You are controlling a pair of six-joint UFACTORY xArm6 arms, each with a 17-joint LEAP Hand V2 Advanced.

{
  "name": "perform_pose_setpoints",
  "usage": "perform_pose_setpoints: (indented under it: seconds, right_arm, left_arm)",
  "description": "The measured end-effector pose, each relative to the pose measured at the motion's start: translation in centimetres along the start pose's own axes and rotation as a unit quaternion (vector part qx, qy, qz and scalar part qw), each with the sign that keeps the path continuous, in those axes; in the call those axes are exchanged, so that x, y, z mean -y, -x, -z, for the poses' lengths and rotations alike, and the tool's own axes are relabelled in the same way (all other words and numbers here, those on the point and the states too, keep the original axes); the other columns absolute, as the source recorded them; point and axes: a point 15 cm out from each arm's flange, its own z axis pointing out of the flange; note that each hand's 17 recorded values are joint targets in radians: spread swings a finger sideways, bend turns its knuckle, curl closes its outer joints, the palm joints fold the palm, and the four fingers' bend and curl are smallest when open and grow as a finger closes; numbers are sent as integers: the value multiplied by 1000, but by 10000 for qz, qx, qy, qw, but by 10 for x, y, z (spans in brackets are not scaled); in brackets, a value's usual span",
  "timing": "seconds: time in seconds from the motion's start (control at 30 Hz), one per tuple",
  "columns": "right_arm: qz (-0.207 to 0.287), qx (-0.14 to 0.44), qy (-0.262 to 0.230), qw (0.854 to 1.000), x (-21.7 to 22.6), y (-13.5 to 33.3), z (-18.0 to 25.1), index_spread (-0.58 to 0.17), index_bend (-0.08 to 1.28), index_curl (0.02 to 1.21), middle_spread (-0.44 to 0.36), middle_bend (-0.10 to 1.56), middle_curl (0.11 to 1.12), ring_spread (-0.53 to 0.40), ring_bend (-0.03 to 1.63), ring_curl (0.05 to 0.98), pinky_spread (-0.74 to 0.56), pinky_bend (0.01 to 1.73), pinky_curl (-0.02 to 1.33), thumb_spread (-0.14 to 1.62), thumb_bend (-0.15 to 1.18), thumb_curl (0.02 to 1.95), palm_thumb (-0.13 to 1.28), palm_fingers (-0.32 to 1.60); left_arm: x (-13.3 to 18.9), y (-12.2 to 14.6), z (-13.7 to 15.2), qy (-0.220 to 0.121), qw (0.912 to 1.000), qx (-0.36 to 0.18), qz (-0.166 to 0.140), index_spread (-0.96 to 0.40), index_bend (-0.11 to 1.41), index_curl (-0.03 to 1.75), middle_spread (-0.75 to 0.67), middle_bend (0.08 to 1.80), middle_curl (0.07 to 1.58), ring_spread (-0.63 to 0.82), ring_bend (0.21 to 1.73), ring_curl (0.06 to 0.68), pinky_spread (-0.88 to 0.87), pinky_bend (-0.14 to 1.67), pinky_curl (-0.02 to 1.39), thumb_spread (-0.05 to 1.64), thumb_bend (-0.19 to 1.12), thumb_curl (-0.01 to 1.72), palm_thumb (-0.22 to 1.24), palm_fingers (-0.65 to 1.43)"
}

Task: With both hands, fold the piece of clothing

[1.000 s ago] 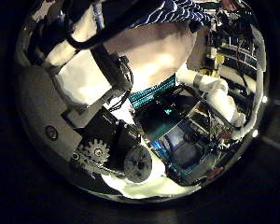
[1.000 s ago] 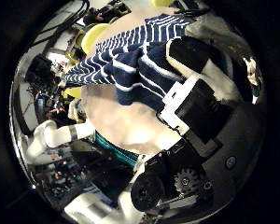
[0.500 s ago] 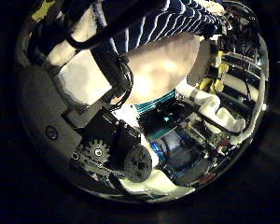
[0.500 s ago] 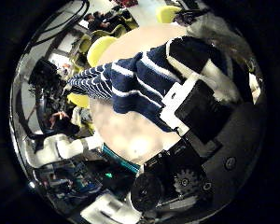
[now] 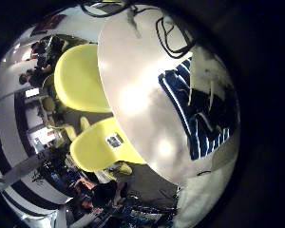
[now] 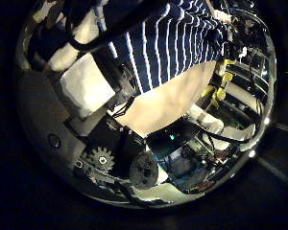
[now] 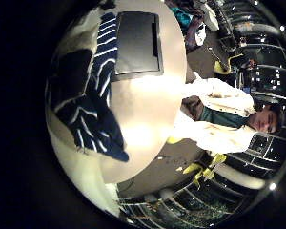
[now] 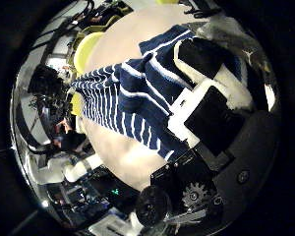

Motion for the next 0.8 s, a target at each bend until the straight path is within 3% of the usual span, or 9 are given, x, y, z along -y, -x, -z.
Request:
perform_pose_setpoints:
  seconds: [0.07,0.1,0.13,0.27,0.5,0.73,0.8]
  right_arm:
    - [-99,1,-78,9999,8,-13,1,-361,534,849,-195,1018,833,-281,1382,775,-343,1116,1033,1257,-27,592,755,440]
    - [-152,-2,-122,9998,10,-19,4,-368,505,837,-205,997,825,-282,1377,767,-355,1113,1023,1264,-25,582,748,415]
    - [-195,-4,-144,9997,9,-24,5,-387,408,783,-236,936,795,-287,1372,745,-373,1081,988,1282,-23,560,728,338]
    - [-385,55,-392,9985,5,-37,31,-420,309,677,-282,806,719,-288,1300,684,-325,964,928,1317,-32,499,647,231]
    - [-930,441,-703,9922,-35,-65,88,-400,258,596,-307,693,643,-271,1213,616,-241,852,864,1227,-47,419,434,256]
    - [-1234,915,103,9881,-92,-68,60,-337,236,556,-293,628,593,-229,1123,572,-102,747,823,1172,-36,366,296,219]
    - [-1248,983,257,9870,-100,-63,45,-324,225,543,-251,605,582,-218,1099,559,-62,730,810,1163,-30,357,286,215]
  left_arm:
    - [6,4,1,-65,9999,-71,86,-506,209,1479,-665,717,1072,-500,1098,498,-687,837,709,1116,-32,537,627,643]
    - [8,6,1,-91,9998,-109,137,-505,202,1466,-658,693,1065,-497,1095,496,-684,830,710,1116,-32,532,622,610]
    - [9,8,2,-122,9997,-135,181,-499,176,1420,-628,585,1033,-489,1080,490,-673,836,718,1120,-29,519,606,494]
    - [6,21,14,-277,9988,-217,354,-455,115,1275,-522,388,961,-454,1111,485,-641,873,735,1151,-32,477,549,348]
    - [-15,27,80,-1029,9919,-515,538,-360,139,1060,-385,333,895,-406,1110,480,-594,893,753,1224,-16,421,504,324]
    - [-48,3,82,-904,9931,-663,341,-297,182,936,-256,303,841,-321,1022,455,-530,834,751,1251,-18,389,481,293]
    - [-53,-6,77,-839,9938,-672,272,-284,180,906,-229,292,823,-304,1010,447,-518,819,748,1256,-17,381,474,303]
